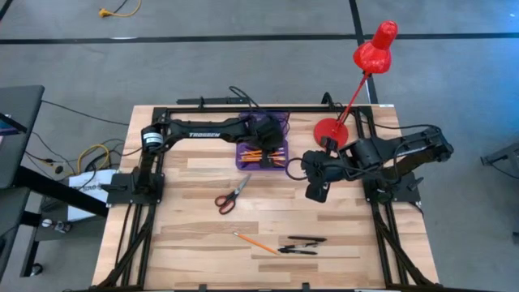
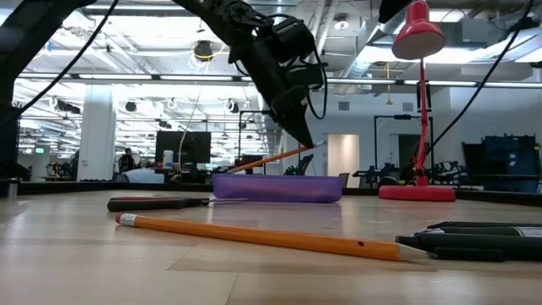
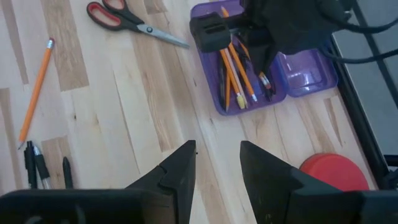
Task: Pick & place school supplies into a supply box
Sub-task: Put the yellow pencil into the purple supply box, then put the scissors into the purple supply box
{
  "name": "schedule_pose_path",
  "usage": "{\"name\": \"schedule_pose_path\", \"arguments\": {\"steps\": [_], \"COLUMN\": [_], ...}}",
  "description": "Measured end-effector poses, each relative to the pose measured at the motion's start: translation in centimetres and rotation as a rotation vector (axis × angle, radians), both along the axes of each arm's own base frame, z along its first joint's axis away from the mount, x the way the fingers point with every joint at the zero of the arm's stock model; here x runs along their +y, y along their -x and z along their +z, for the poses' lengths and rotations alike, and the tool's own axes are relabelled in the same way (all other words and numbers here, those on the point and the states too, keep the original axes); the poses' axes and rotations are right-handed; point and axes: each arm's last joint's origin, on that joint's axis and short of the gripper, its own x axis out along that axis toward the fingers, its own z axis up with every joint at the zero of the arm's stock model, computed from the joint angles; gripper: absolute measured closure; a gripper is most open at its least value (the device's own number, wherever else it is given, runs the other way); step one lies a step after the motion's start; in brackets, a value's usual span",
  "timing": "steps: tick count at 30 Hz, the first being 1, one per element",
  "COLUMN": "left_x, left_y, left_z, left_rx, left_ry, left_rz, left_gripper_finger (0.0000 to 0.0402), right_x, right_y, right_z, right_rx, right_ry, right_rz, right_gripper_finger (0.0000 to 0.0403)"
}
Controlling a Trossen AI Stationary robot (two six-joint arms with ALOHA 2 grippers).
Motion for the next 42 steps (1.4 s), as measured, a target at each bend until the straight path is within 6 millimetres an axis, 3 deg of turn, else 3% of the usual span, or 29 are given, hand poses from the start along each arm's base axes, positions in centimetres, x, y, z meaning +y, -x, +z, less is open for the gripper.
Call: {"name": "schedule_pose_path", "arguments": {"steps": [4, 14, 20, 24, 32, 36, 42], "left_x": [0.3, 0.8, 0.4, -1.4, -7.3, -9.1, -10.9], "left_y": [0.3, 0.6, 1.0, 2.1, 5.1, 6.1, 8.5], "left_z": [-0.2, -0.3, 0.3, 1.7, 4.7, 4.7, 2.4], "left_rx": [0.032, 0.041, 0.043, 0.103, 0.274, 0.372, 0.480], "left_ry": [-0.019, 0.018, 0.083, 0.138, 0.129, 0.185, 0.224], "left_rz": [0.038, 0.086, 0.039, -0.023, -0.141, -0.142, -0.125], "left_gripper_finger": [0.0390, 0.0294, 0.0265, 0.0264, 0.0282, 0.0285, 0.0286], "right_x": [0.1, -0.2, -0.1, -0.1, -0.1, -0.1, 0.3], "right_y": [0.0, -0.1, 0.0, 0.0, -0.2, -0.4, -0.6], "right_z": [0.0, 0.0, 0.0, 0.0, 0.1, 0.2, 0.3], "right_rx": [-0.002, -0.004, -0.007, 0.000, -0.026, -0.044, -0.066], "right_ry": [0.000, 0.001, -0.008, -0.009, 0.005, 0.015, 0.013], "right_rz": [-0.001, -0.011, -0.023, -0.022, -0.005, 0.005, 0.024], "right_gripper_finger": [0.0283, 0.0283, 0.0283, 0.0283, 0.0283, 0.0283, 0.0283]}}
